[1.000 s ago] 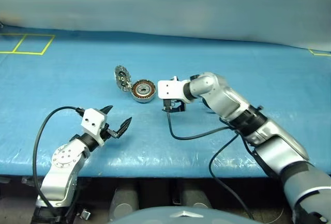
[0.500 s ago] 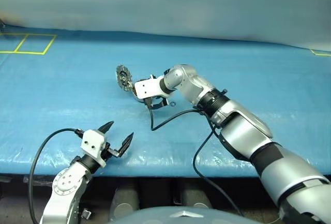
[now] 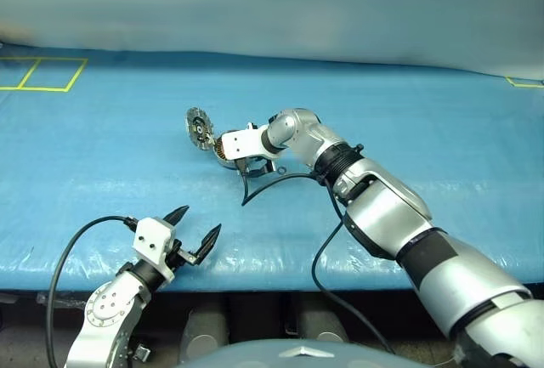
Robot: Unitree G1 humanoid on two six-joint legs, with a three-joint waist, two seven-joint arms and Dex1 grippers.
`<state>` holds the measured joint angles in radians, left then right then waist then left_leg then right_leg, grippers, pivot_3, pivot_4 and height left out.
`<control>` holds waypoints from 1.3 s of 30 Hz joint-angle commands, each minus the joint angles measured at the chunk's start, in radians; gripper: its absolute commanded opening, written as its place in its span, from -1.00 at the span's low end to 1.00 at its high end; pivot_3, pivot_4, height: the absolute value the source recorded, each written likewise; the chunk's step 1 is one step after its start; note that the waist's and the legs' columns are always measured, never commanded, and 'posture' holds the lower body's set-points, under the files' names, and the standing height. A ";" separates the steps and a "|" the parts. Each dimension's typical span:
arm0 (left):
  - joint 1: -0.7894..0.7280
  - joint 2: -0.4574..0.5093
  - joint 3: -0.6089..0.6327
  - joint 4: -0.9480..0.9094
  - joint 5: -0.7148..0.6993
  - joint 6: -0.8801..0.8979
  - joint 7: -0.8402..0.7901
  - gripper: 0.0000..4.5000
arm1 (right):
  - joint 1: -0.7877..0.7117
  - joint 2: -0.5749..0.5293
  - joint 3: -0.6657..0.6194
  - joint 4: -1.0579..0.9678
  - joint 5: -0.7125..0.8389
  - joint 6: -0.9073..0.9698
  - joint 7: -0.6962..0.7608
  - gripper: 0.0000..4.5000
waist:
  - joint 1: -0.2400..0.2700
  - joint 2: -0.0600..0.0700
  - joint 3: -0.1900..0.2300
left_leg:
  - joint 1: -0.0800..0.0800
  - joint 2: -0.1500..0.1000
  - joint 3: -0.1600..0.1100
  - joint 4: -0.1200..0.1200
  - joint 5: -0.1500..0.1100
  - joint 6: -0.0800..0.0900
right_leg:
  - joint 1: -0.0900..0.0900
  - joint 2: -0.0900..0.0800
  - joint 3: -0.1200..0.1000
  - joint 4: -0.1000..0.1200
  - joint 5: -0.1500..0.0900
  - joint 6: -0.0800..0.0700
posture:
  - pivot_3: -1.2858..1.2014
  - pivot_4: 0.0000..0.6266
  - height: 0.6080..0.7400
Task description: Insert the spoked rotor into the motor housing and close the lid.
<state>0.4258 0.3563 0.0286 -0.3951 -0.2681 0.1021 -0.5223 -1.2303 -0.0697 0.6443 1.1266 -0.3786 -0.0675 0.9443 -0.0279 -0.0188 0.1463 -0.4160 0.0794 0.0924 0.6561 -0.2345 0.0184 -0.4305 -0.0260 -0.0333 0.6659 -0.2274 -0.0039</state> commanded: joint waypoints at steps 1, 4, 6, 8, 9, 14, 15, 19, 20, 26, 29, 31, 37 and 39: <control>0.009 -0.004 0.013 -0.045 0.000 -0.023 0.013 1.00 | -0.023 0.011 -0.027 0.007 -0.009 -0.028 0.016 0.99 | 0.000 0.000 0.000 | 0.000 0.000 0.000 0.000 0.000 0.000 | 0.000 0.000 0.000 0.000 0.000 0.000 | 0.03 -0.52 1.00; 0.010 -0.006 0.015 -0.040 0.000 -0.028 0.017 1.00 | -0.017 0.022 -0.027 0.016 -0.023 -0.052 0.012 0.99 | 0.000 0.000 0.000 | 0.000 0.000 0.000 0.000 0.000 0.000 | 0.000 0.000 0.000 0.000 0.000 0.000 | 0.03 -0.52 1.00; 0.010 -0.006 0.014 -0.036 0.001 -0.032 0.019 1.00 | -0.014 0.032 -0.014 0.028 -0.043 -0.067 0.003 0.99 | -0.001 0.001 0.000 | 0.000 0.000 0.000 0.000 0.000 0.000 | 0.000 0.000 0.000 0.000 0.000 0.000 | 0.03 -0.52 1.00; 0.009 -0.007 0.014 -0.033 0.000 -0.035 0.023 1.00 | -0.014 0.042 -0.014 0.040 -0.056 -0.073 -0.003 0.99 | -0.001 0.001 0.000 | 0.000 0.000 0.000 0.000 0.000 0.000 | 0.000 0.000 0.000 0.000 0.000 0.000 | 0.03 -0.52 1.00; 0.010 -0.008 0.014 -0.033 0.002 -0.035 0.026 1.00 | -0.013 0.047 -0.018 0.046 -0.060 -0.073 -0.007 0.99 | -0.001 0.000 0.000 | 0.000 0.000 0.000 0.000 0.000 0.000 | 0.000 0.000 0.000 0.000 0.000 0.000 | 0.03 -0.52 1.00; 0.012 -0.008 0.013 -0.029 0.009 -0.039 0.034 1.00 | -0.008 0.053 -0.014 0.063 -0.091 -0.085 -0.022 0.43 | -0.005 0.000 0.000 | 0.001 0.000 0.000 0.000 0.000 0.000 | 0.000 0.000 0.000 0.001 0.000 0.000 | 0.03 -0.52 1.00; 0.011 -0.007 0.013 -0.029 0.012 -0.040 0.037 1.00 | -0.006 0.051 -0.012 0.065 -0.097 -0.089 -0.022 0.30 | -0.005 0.001 0.000 | 0.001 0.000 0.000 0.000 0.000 0.000 | 0.000 0.000 0.000 0.001 0.000 0.000 | 0.03 -0.52 1.00; 0.004 -0.008 0.014 -0.027 0.010 -0.042 0.042 1.00 | 0.001 0.050 -0.021 0.072 -0.108 -0.095 -0.023 -0.11 | -0.006 0.001 0.000 | 0.001 0.000 0.000 0.000 0.000 0.000 | 0.001 0.000 0.000 0.000 0.000 -0.001 | 0.03 -0.52 1.00; 0.001 -0.007 0.014 -0.026 0.009 -0.041 0.041 1.00 | 0.004 0.050 -0.027 0.071 -0.106 -0.092 -0.021 -0.11 | -0.006 0.000 0.000 | 0.001 0.000 0.000 0.000 0.000 0.000 | 0.001 0.000 0.000 0.001 0.000 -0.001 | 0.03 -0.52 1.00; -0.022 -0.001 0.012 -0.020 0.003 -0.032 0.034 1.00 | 0.060 0.011 -0.058 -0.015 -0.082 -0.076 0.031 -0.11 | -0.005 0.000 0.000 | 0.001 0.000 0.000 0.000 0.000 0.000 | 0.001 0.000 0.000 0.000 0.000 0.000 | 0.03 -0.52 1.00; -0.047 0.013 0.011 -0.006 0.018 -0.032 0.030 1.00 | 0.174 -0.072 -0.034 -0.194 -0.090 -0.054 0.124 -0.11 | 0.005 0.000 -0.001 | 0.001 0.000 0.000 0.000 0.000 0.000 | 0.002 -0.001 0.000 0.000 0.000 0.000 | 0.03 -0.52 1.00; -0.063 0.018 0.011 0.000 0.015 -0.024 0.025 1.00 | 0.290 -0.124 -0.034 -0.371 -0.087 0.021 0.156 -0.11 | 0.011 0.001 -0.004 | 0.001 -0.001 -0.001 -0.001 0.000 0.000 | 0.002 -0.001 -0.001 -0.001 0.000 0.000 | 0.03 -0.52 1.00; -0.098 0.037 -0.002 0.005 0.017 0.002 0.007 1.00 | 0.596 -0.213 -0.041 -0.792 -0.143 0.237 0.086 -0.11 | 0.017 0.004 -0.022 | 0.005 -0.001 -0.001 -0.001 -0.001 0.000 | 0.005 -0.001 -0.001 -0.001 -0.002 0.001 | 0.03 -0.52 1.00; -0.108 0.038 -0.007 0.007 0.015 0.009 0.004 1.00 | 0.685 -0.229 -0.042 -0.908 -0.166 0.313 0.071 -0.11 | 0.017 0.004 -0.026 | 0.006 -0.001 -0.002 -0.001 -0.001 0.000 | 0.006 -0.001 -0.002 -0.001 -0.003 0.001 | 0.03 -0.52 1.00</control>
<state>0.3263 0.3893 0.0246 -0.3830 -0.2551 0.1086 -0.5115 -0.6289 -0.2774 0.5485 0.2279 -0.5225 0.1609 0.9806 -0.0105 -0.0147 0.1207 -0.4079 0.0784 0.0904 0.6549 -0.2355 0.0181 -0.4249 -0.0273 -0.0355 0.6648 -0.2329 -0.0002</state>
